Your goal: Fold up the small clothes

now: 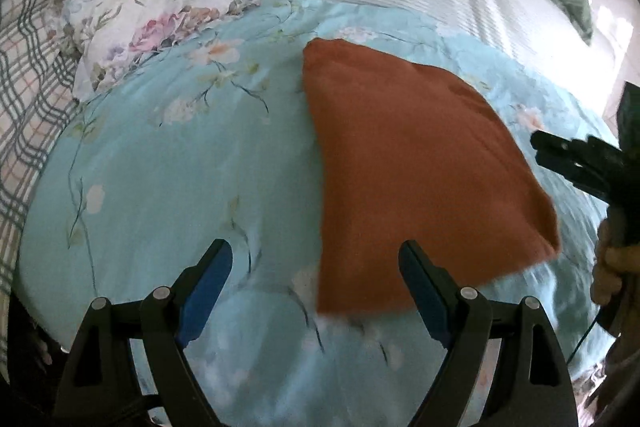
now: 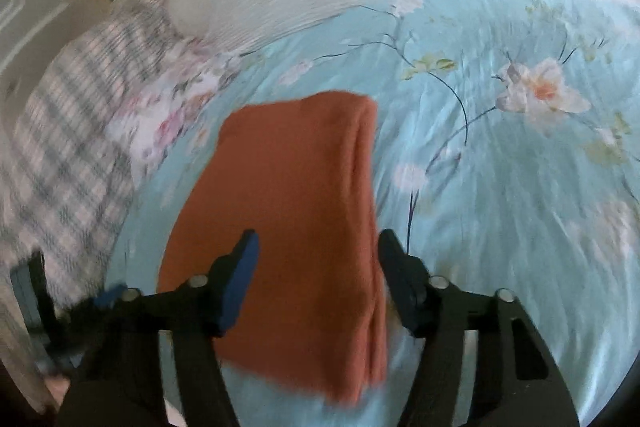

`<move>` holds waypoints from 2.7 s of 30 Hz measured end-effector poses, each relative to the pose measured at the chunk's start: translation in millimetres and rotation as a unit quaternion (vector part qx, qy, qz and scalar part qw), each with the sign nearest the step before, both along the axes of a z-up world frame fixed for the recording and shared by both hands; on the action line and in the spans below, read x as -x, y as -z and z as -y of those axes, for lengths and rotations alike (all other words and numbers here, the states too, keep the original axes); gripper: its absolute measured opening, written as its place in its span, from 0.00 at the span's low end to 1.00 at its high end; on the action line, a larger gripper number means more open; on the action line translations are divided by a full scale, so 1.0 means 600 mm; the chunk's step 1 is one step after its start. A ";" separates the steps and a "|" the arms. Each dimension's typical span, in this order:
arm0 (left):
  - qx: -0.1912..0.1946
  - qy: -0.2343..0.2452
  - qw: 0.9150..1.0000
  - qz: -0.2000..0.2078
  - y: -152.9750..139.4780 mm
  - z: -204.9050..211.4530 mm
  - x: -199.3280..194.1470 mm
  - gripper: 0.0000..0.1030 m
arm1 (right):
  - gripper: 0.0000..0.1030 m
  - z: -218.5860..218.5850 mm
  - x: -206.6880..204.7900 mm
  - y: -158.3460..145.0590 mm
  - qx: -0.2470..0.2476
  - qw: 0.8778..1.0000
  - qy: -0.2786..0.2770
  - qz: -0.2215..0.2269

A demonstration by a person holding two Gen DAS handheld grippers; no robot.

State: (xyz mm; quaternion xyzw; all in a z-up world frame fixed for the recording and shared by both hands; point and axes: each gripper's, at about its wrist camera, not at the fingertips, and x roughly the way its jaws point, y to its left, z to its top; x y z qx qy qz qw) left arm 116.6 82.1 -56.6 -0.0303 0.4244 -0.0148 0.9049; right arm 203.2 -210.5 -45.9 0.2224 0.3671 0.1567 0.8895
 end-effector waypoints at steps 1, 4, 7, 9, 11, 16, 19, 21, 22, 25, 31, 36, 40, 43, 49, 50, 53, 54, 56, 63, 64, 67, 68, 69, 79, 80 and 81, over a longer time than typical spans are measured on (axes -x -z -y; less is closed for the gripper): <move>0.002 -0.002 1.000 -0.003 0.001 -0.002 -0.016 0.83 | 0.55 0.003 -0.016 0.003 -0.004 1.000 0.004 -0.005; 0.017 -0.015 1.000 0.002 -0.001 -0.014 -0.054 0.83 | 0.55 0.005 -0.070 0.019 -0.017 0.999 0.005 -0.029; 0.026 -0.026 0.999 -0.004 0.002 -0.021 -0.091 0.83 | 0.11 -0.003 -0.097 0.029 -0.033 0.998 -0.014 -0.043; 0.029 -0.029 0.999 -0.011 0.002 -0.022 -0.108 0.83 | 0.11 0.001 -0.083 0.011 -0.035 0.999 -0.006 -0.014; 0.023 -0.031 0.999 -0.011 0.003 -0.020 -0.117 0.83 | 0.10 0.003 -0.066 -0.003 -0.034 0.999 0.007 0.007; 0.002 -0.027 0.999 -0.041 0.040 -0.005 -0.144 0.84 | 0.11 -0.009 -0.082 0.046 0.006 0.999 0.019 -0.028; -0.008 -0.025 0.999 -0.040 0.043 -0.001 -0.147 0.85 | 0.13 -0.005 -0.082 0.044 0.000 0.999 0.029 -0.031; -0.012 -0.026 0.999 -0.041 0.041 -0.002 -0.146 0.85 | 0.19 -0.004 -0.076 0.031 0.007 0.999 0.031 -0.029; -0.009 -0.028 0.999 -0.043 0.038 -0.004 -0.144 0.84 | 0.19 -0.004 -0.068 0.020 0.012 0.999 0.032 -0.025; -0.001 -0.034 0.999 -0.042 0.029 -0.008 -0.129 0.84 | 0.20 0.001 -0.027 -0.011 0.011 0.999 0.034 -0.002; 0.016 -0.037 0.998 -0.045 0.023 -0.013 -0.078 0.85 | 0.63 -0.015 0.076 -0.045 0.013 0.999 0.015 0.038; 0.025 -0.044 0.997 -0.052 0.026 -0.012 -0.038 0.88 | 0.65 -0.036 0.135 -0.032 0.041 0.999 -0.008 0.027; -0.005 -0.038 0.998 -0.056 0.039 -0.003 -0.004 0.88 | 0.75 -0.050 0.175 -0.016 0.068 0.997 -0.022 0.018; -0.006 -0.034 0.998 -0.060 0.045 -0.004 0.023 0.88 | 0.77 -0.058 0.201 -0.003 0.078 0.996 -0.030 0.010; -0.024 -0.015 0.997 -0.071 0.053 0.010 0.065 0.89 | 0.78 -0.071 0.230 0.025 0.087 0.995 -0.053 -0.017; -0.028 -0.011 0.997 -0.073 0.053 0.015 0.070 0.88 | 0.78 -0.072 0.234 0.028 0.089 0.994 -0.054 -0.019; -0.042 0.001 0.997 -0.070 0.050 0.028 0.084 0.88 | 0.78 -0.072 0.241 0.030 0.093 0.994 -0.055 -0.023; -0.046 0.005 0.997 -0.068 0.047 0.031 0.087 0.88 | 0.78 -0.074 0.242 0.028 0.093 0.994 -0.055 -0.024; -0.057 0.011 0.997 -0.059 0.036 0.039 0.094 0.88 | 0.78 -0.073 0.245 0.024 0.091 0.994 -0.059 -0.027; -0.095 0.044 0.994 -0.024 -0.018 0.073 0.124 0.89 | 0.80 -0.081 0.266 -0.011 0.101 0.992 -0.076 -0.013; -0.101 0.048 0.994 -0.017 -0.028 0.078 0.130 0.89 | 0.82 -0.083 0.268 -0.016 0.102 0.992 -0.079 -0.009; -0.115 0.056 0.992 -0.003 -0.048 0.084 0.142 0.89 | 0.87 -0.087 0.278 -0.035 0.108 0.990 -0.085 0.005; -0.115 0.058 0.992 -0.002 -0.051 0.084 0.144 0.89 | 0.87 -0.088 0.279 -0.038 0.111 0.990 -0.085 0.008; -0.115 0.058 0.992 0.000 -0.053 0.083 0.145 0.89 | 0.88 -0.090 0.280 -0.042 0.114 0.990 -0.086 0.010; -0.149 0.037 0.988 0.002 -0.038 0.070 0.129 0.89 | 0.91 -0.105 0.259 -0.025 0.136 0.986 -0.100 -0.006; -0.148 0.036 0.988 0.000 -0.036 0.067 0.126 0.89 | 0.91 -0.106 0.257 -0.022 0.137 0.985 -0.102 -0.008; -0.147 0.035 0.989 -0.002 -0.035 0.065 0.123 0.89 | 0.91 -0.107 0.255 -0.020 0.140 0.985 -0.103 -0.010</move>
